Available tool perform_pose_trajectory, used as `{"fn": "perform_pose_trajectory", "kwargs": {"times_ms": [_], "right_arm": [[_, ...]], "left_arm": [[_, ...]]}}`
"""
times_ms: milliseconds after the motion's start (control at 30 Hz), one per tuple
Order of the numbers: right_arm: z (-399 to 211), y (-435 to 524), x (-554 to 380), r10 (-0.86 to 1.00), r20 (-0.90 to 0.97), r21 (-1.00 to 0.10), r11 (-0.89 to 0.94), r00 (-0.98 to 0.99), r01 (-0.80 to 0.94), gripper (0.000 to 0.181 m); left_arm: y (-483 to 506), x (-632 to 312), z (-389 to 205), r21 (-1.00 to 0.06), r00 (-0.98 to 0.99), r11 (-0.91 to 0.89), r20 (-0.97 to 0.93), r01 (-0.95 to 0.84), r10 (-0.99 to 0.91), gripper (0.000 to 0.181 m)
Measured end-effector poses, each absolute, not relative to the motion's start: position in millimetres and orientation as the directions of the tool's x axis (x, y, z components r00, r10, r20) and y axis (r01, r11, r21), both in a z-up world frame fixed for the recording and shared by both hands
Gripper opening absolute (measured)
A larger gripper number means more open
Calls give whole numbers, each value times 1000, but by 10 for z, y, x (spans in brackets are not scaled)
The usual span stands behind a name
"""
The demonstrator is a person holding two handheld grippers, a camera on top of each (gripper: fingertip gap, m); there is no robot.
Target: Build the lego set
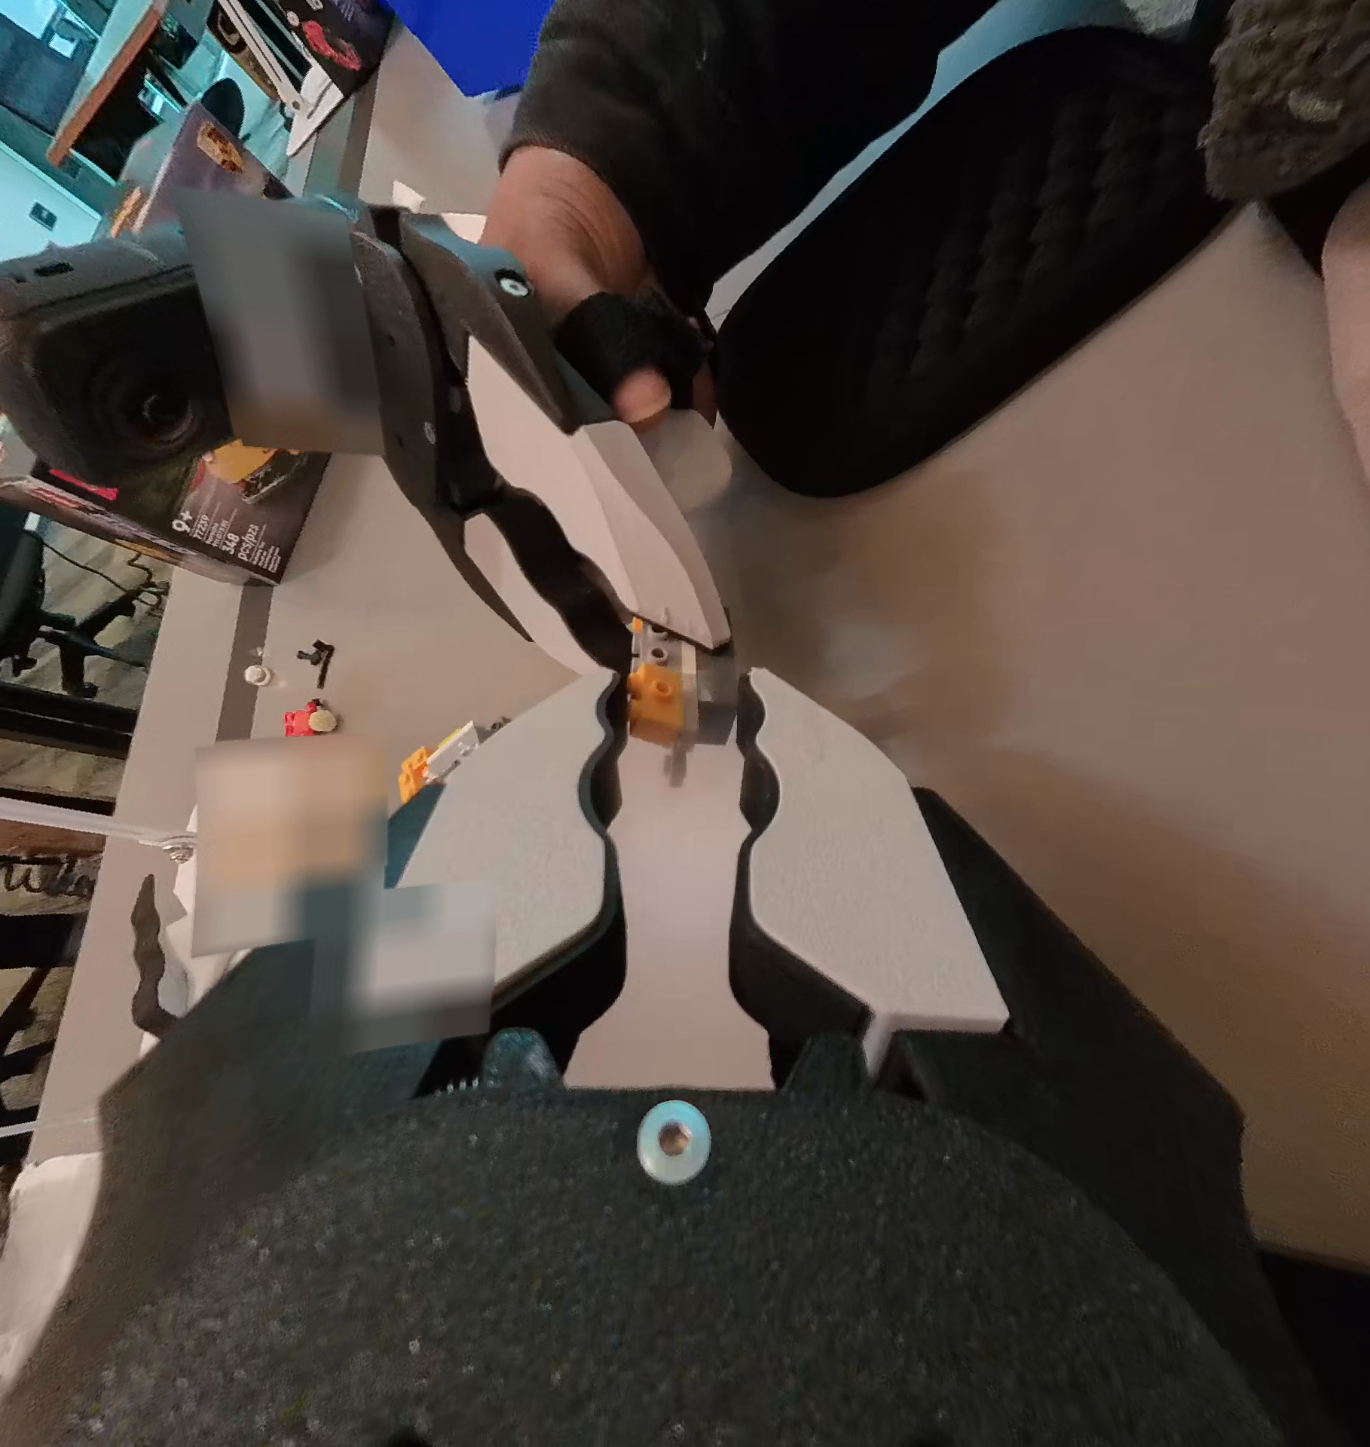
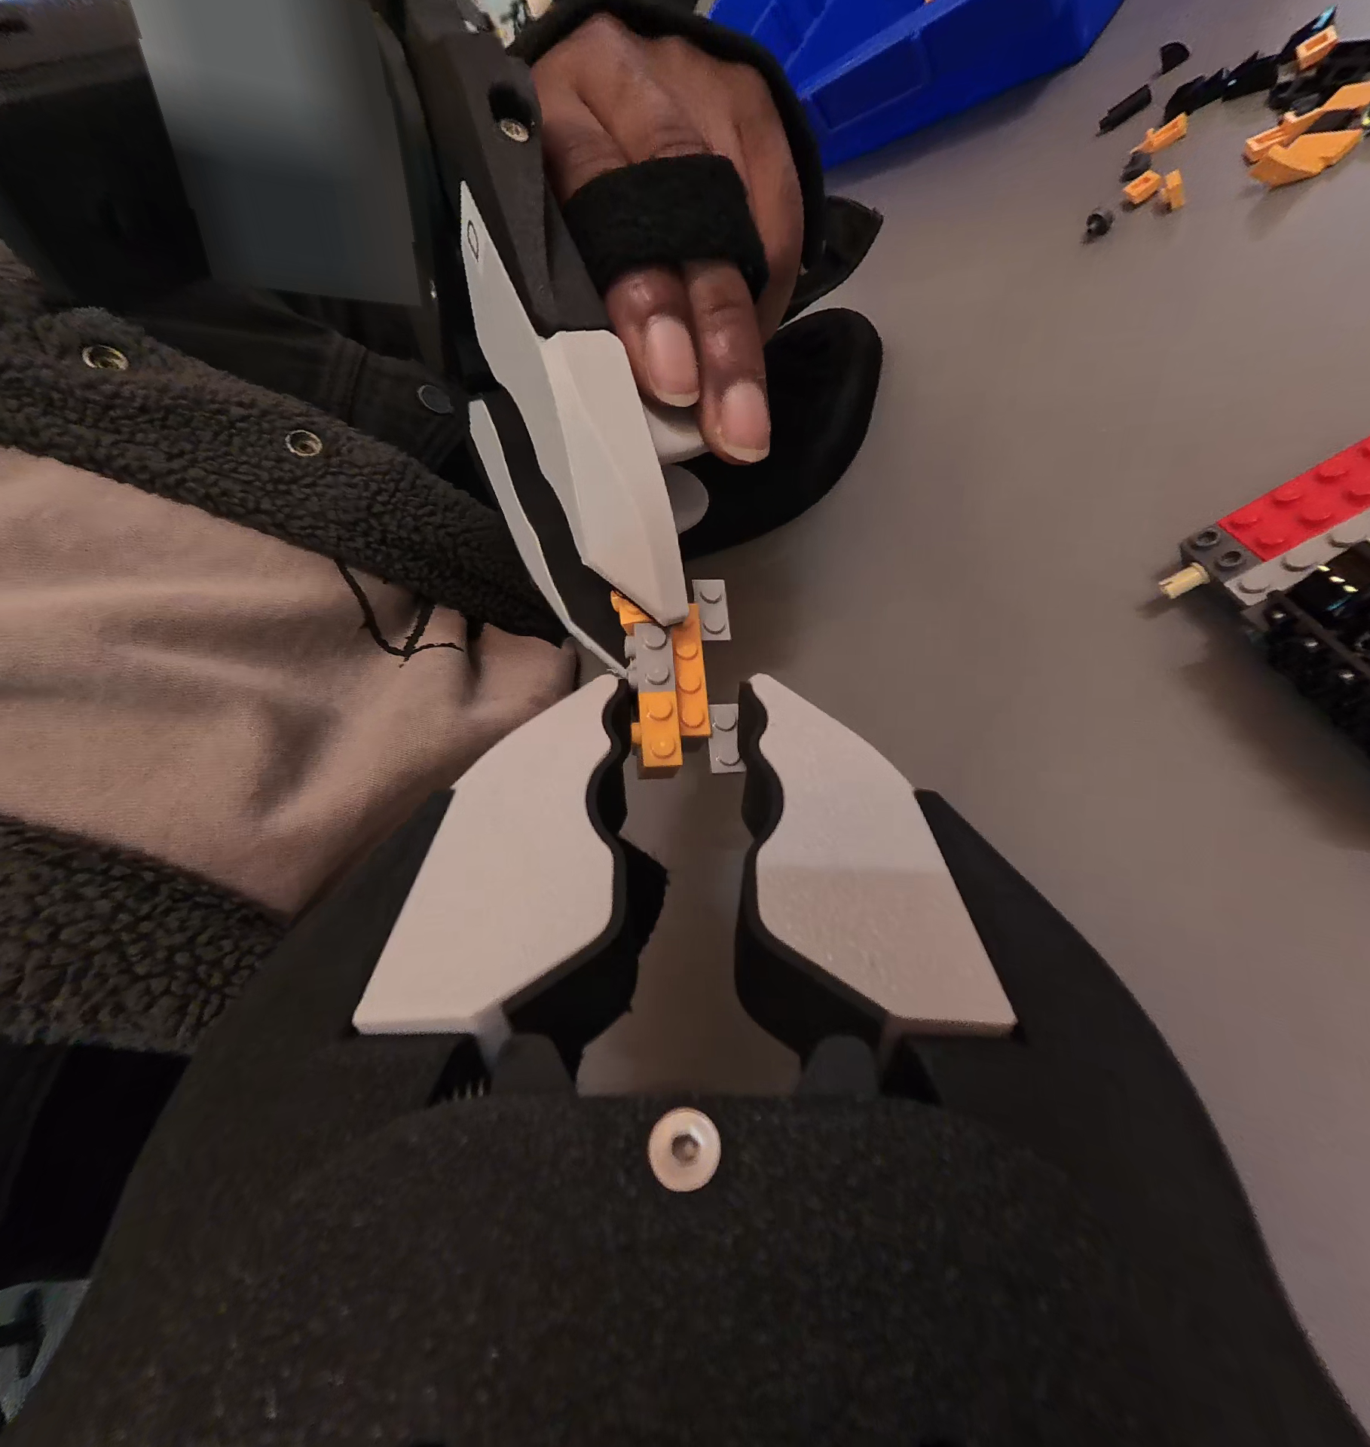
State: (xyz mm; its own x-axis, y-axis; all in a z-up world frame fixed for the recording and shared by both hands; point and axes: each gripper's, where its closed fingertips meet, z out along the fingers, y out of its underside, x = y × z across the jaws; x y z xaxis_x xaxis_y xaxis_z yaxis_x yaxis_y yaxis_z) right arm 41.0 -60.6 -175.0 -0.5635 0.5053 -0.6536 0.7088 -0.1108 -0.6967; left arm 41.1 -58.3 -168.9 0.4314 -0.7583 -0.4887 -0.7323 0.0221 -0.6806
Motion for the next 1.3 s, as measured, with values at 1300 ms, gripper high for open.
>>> {"fn": "perform_pose_trajectory", "kwargs": {"times_ms": [1300], "right_arm": [[-1516,-918,609,345,-647,-749,-117,-681,652,28]], "left_arm": [[-761,615,-1342,-709,411,203,-590,-675,-695,12]]}}
